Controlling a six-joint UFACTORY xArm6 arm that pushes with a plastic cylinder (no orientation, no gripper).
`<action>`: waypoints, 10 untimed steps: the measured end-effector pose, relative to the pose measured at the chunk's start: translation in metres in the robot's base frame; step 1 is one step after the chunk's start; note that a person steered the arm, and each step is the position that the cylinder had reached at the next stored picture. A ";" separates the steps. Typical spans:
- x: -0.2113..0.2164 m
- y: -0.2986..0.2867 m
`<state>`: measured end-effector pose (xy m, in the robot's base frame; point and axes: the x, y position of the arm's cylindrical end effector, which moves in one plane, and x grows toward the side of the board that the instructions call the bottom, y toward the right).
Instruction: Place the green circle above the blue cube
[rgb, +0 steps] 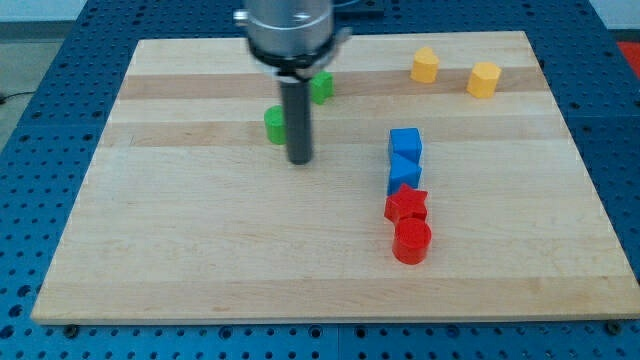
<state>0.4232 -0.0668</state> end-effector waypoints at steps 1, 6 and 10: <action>-0.045 -0.052; -0.036 0.013; -0.012 0.014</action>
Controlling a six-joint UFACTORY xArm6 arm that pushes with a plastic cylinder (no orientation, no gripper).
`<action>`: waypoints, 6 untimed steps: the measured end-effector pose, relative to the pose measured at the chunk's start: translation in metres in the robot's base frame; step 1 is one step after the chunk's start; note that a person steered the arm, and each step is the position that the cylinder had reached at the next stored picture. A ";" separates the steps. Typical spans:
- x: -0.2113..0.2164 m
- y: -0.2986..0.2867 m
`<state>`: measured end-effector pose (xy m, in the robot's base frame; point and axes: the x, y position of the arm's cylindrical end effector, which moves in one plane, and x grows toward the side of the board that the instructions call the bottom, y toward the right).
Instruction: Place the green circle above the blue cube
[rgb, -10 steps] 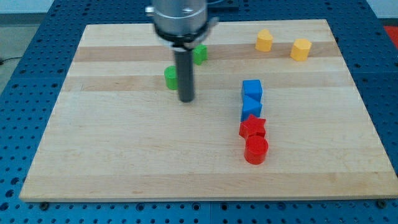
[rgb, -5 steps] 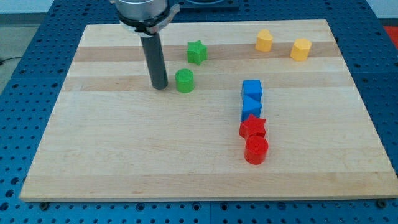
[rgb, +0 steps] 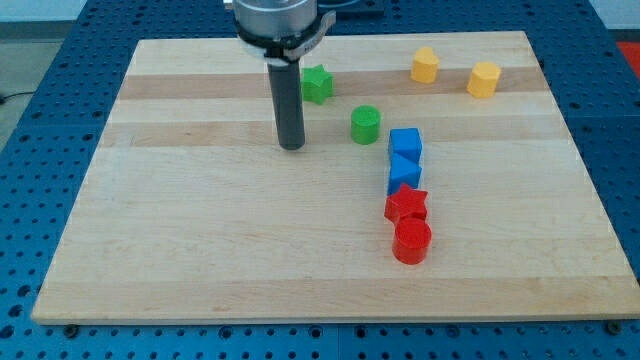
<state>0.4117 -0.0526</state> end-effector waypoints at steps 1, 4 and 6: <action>-0.013 0.017; -0.027 0.089; -0.027 0.103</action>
